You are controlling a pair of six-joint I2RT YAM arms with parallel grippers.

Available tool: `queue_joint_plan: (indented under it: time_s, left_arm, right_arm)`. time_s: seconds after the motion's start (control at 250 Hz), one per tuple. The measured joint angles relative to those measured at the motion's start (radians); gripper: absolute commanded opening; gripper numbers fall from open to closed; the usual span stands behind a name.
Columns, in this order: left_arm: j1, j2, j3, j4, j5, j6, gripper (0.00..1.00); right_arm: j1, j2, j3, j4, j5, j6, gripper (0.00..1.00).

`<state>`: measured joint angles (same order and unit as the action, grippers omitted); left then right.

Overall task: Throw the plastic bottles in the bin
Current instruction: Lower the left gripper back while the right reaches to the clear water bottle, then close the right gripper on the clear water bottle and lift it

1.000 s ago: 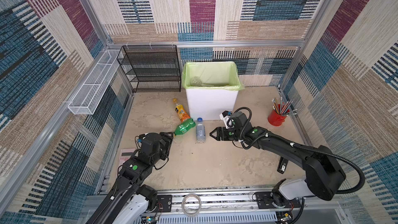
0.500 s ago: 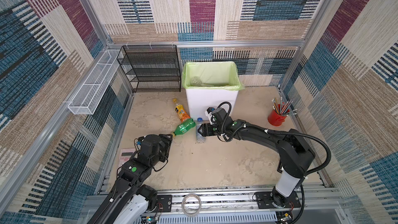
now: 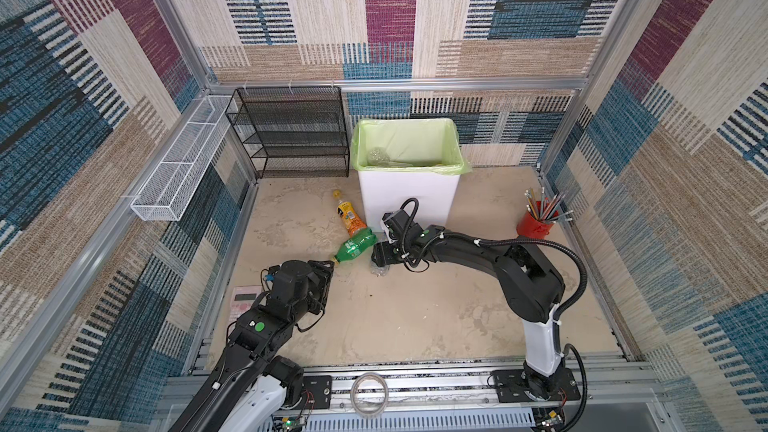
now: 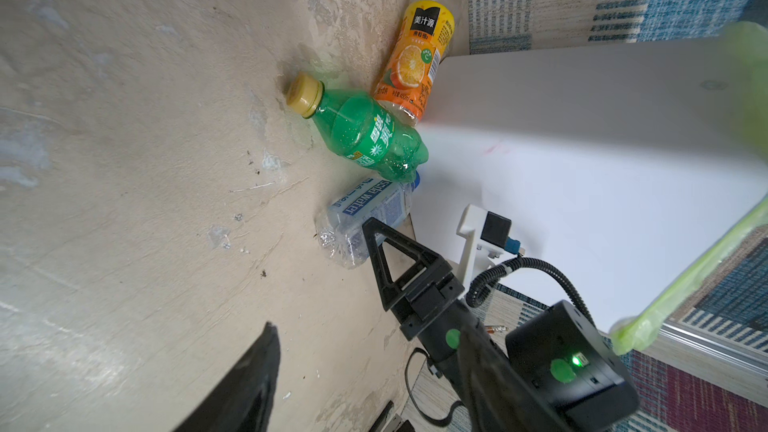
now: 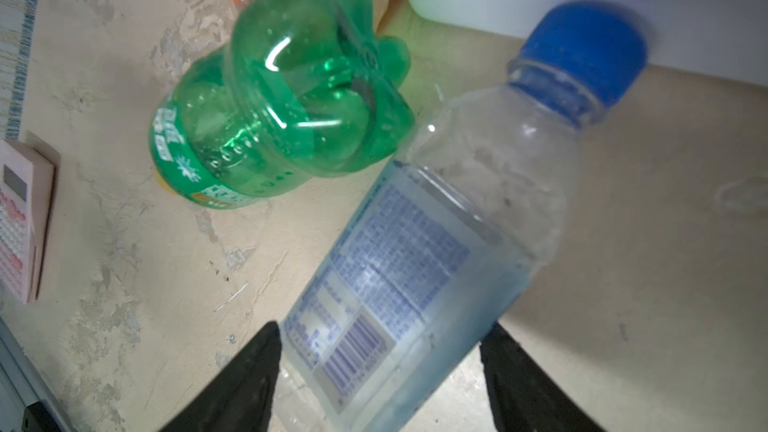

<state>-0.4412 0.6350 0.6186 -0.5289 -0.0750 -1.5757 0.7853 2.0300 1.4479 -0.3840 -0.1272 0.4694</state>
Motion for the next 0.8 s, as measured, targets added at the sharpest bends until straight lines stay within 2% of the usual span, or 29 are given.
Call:
queue_joint_plan:
  time_s: [0.324,0.536,0.664,0.8]
  left_arm:
    - [0.0,0.019,-0.001,0.003,0.001,-0.021,0.69]
    - [0.0,0.019,-0.001,0.01,0.003,-0.021,0.69]
    - [0.0,0.012,-0.001,0.01,0.004,-0.021,0.69]
    - [0.0,0.004,-0.001,0.01,0.004,-0.021,0.69]
  right_arm:
    - [0.003,0.085,0.1,-0.056,0.036,0.002,0.74]
    - [0.003,0.102,0.1,-0.1,0.075,0.002,0.66]
    - [0.003,0.065,0.044,-0.087,0.086,0.002,0.62]
    - [0.001,-0.05,-0.091,-0.086,0.086,0.002,0.6]
